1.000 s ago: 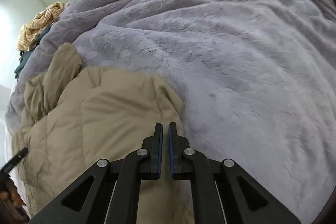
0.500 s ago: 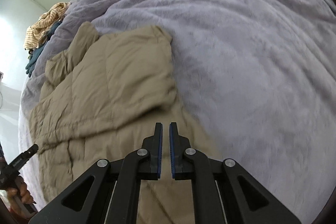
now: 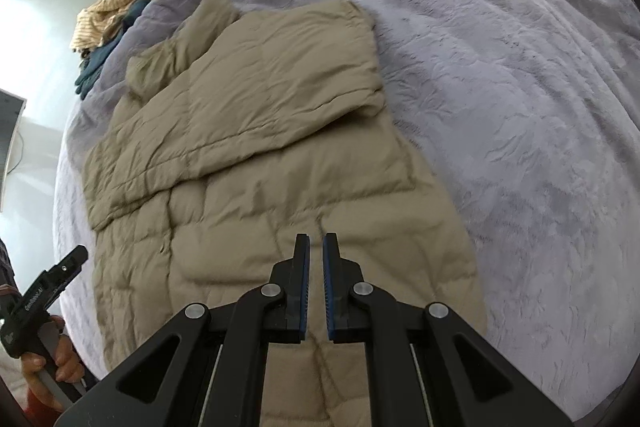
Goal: Fold large clothes
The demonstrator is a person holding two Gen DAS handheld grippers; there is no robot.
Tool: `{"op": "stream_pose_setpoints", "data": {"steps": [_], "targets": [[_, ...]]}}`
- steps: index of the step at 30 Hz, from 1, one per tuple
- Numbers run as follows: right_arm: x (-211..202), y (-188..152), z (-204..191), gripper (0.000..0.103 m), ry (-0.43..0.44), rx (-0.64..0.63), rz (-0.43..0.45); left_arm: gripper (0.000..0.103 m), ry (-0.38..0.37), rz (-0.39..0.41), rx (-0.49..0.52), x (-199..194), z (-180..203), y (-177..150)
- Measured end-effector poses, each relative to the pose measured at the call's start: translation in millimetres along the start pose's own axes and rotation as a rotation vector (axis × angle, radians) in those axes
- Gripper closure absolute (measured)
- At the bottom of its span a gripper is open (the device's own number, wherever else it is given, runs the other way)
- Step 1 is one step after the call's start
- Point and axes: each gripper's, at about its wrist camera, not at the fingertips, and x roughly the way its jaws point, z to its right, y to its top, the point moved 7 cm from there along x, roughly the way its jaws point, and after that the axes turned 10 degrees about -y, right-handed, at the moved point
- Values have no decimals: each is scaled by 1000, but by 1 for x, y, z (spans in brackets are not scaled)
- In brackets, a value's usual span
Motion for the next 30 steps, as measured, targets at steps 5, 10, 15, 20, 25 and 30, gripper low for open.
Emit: {"op": "stream_pose_setpoints", "data": {"steps": [5,10,15,20,25,30], "targets": [[-6,-12,-5,95,30,-33,-39,11,52,-28,15,-15,10,-25],[-13,-25,-7,69,58,-45,-69,0,103,-37,44,-31,18,-50],[-25,-38,-10,44,87,-32,-70,0,89,-79,16,-43,22,-74],[-36,-54,-17,27,113,-7,-73,0,119,-99,12,-61,15,-89],[-52,-69,-17,21,103,27,-27,0,123,-85,4,-73,-4,-95],[-59,-92,-10,18,95,104,-20,0,95,-89,9,-80,-21,-107]]}}
